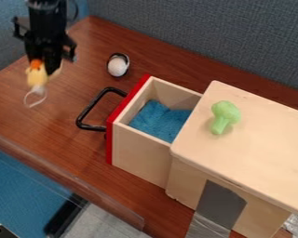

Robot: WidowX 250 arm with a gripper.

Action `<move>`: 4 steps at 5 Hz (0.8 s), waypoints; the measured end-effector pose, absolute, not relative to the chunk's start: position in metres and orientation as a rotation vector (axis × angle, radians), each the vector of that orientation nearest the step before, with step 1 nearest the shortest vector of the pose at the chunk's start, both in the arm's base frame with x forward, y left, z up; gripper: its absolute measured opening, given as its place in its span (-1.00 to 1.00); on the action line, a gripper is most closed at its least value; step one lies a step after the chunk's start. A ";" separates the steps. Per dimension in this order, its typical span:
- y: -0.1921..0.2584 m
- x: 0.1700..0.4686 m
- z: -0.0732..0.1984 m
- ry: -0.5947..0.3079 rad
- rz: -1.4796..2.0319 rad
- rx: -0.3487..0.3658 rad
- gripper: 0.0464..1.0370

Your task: Pick up the yellow duck from the drawer and put it on the bottom left side of the table

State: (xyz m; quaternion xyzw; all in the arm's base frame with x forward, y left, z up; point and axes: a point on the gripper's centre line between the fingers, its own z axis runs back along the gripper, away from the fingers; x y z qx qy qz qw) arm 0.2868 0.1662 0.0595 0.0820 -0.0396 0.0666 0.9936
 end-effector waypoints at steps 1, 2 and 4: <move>0.173 0.281 0.050 -0.066 0.129 0.184 -0.46; 0.177 0.276 0.039 -0.040 0.127 0.193 -0.32; 0.181 0.268 0.039 -0.008 0.125 0.198 0.80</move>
